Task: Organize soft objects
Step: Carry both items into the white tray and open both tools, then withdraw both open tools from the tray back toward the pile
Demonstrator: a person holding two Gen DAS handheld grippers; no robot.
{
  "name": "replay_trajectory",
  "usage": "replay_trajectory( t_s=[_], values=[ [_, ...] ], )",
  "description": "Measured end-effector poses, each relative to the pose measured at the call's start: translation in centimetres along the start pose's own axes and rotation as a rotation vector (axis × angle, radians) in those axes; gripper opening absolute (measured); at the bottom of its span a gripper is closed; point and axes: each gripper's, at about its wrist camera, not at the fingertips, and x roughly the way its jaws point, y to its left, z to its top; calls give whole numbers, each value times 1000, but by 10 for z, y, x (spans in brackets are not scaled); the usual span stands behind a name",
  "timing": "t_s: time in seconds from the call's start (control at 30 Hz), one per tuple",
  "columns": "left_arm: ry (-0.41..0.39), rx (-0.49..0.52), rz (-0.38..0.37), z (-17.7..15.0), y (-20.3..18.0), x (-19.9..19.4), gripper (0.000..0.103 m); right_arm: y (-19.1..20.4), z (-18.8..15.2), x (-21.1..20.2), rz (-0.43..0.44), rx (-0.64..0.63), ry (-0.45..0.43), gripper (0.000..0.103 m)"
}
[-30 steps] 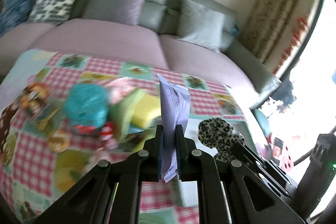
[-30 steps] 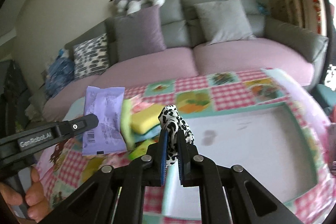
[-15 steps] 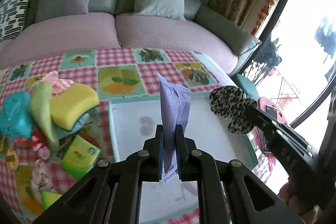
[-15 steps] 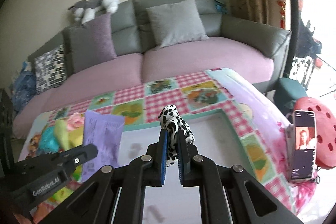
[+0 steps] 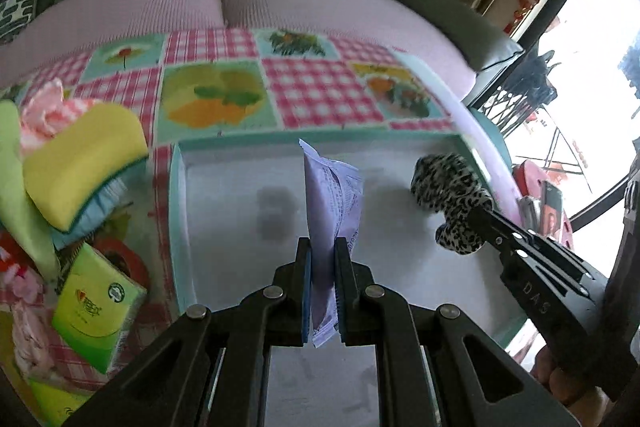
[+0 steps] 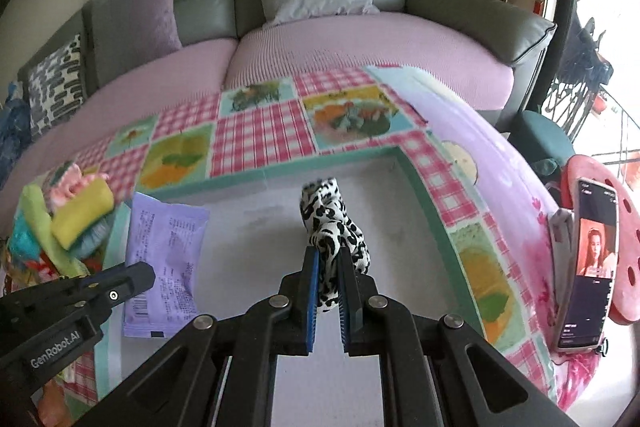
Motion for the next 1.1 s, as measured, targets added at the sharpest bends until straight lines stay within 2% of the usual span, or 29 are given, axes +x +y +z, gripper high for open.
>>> replay_trajectory(
  t_s=[0.23, 0.47, 0.53, 0.6, 0.73, 0.8, 0.87, 0.93, 1.0, 1.07, 1.1],
  values=[
    [9, -25, -18, -2, 10, 6, 11, 6, -6, 10, -1, -25, 35, 10],
    [9, 13, 43, 0, 2, -7, 13, 7, -4, 3, -4, -10, 42, 13],
    [16, 22, 44, 1, 0, -11, 19, 7, -3, 2, -4, -12, 56, 17],
    [16, 28, 58, 3, -3, -16, 32, 8, -3, 0, -5, -12, 61, 18],
    [9, 34, 88, 3, -4, -27, 39, 9, -4, -6, -8, -13, 75, 23],
    [10, 32, 104, 4, -3, -32, 54, 9, -4, -7, -8, -10, 85, 32],
    [7, 33, 127, 5, -2, -35, 65, 10, -6, -8, -2, -9, 97, 36],
    [1, 44, 170, 7, 0, -40, 69, 12, -8, -9, 3, -12, 111, 42],
    [-8, 55, 217, 9, 3, -43, 79, 15, -10, -10, 11, -13, 125, 52],
    [-29, 60, 272, 12, 7, -49, 85, 18, -12, -12, 26, -17, 135, 53],
    [-43, 61, 287, 14, 9, -52, 87, 19, -12, -13, 29, -19, 138, 56]
  ],
)
